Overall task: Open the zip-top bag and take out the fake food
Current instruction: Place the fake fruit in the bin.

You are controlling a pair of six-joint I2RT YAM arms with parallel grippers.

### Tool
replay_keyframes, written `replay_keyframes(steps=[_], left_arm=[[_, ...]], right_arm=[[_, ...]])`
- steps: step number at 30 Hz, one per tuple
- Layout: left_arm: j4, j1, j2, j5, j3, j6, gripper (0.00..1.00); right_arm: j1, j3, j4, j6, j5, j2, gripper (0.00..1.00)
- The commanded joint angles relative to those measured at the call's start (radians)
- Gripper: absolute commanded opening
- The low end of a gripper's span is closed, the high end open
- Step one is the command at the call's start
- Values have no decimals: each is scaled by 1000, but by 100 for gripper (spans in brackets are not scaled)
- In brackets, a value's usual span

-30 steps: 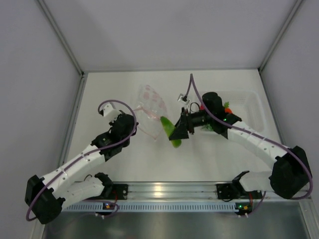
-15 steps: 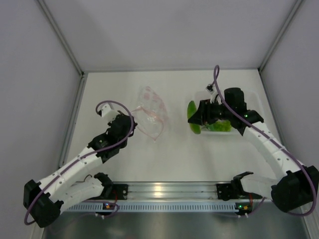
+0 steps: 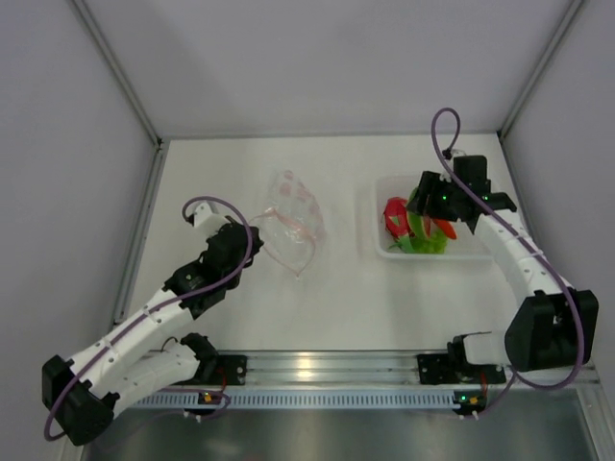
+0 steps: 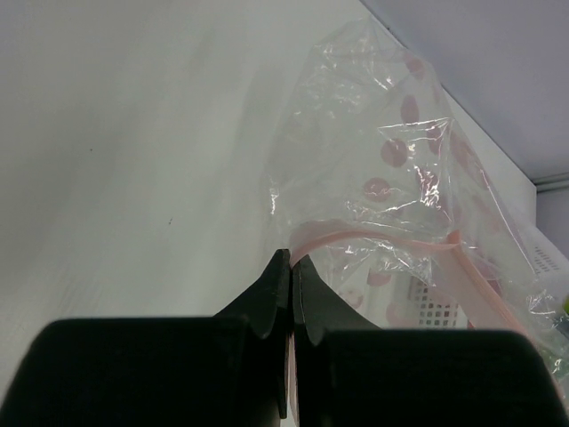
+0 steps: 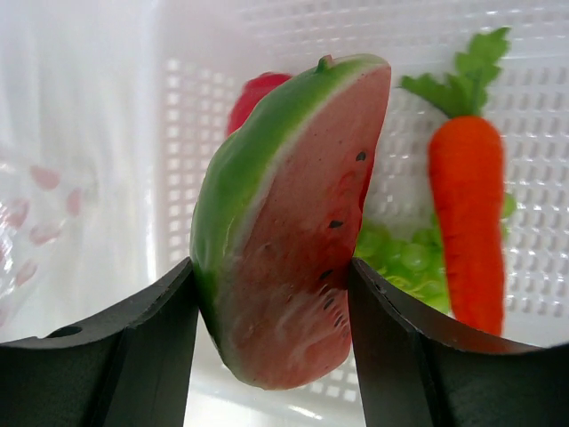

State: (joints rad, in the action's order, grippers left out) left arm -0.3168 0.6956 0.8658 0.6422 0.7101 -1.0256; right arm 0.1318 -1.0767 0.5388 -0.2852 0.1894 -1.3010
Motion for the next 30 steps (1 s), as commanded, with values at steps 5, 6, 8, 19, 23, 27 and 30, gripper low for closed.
replay_keyframes(steps=[5, 6, 8, 19, 23, 27, 30], left_arm=[[13, -4, -28, -33, -8, 54, 0], [9, -4, -31, -33, -6, 59, 0], [4, -4, -40, -36, -3, 70, 0], [-10, -24, 19, -1, 49, 162, 0], [-19, -64, 61, 0, 83, 200, 0], [-48, -91, 116, 83, 140, 235, 0], [-65, -100, 166, 126, 172, 281, 0]], right_arm=[[-64, -88, -34, -57, -270, -115, 24], [-66, -94, -33, -58, -287, -135, 25], [-66, -111, -34, -63, -339, -149, 31], [-64, -184, 24, -63, -341, -152, 99], [-55, -160, 38, -51, -324, -63, 99], [-35, -115, 35, -42, -291, 64, 99], [-23, -82, 52, -31, -274, 138, 99]])
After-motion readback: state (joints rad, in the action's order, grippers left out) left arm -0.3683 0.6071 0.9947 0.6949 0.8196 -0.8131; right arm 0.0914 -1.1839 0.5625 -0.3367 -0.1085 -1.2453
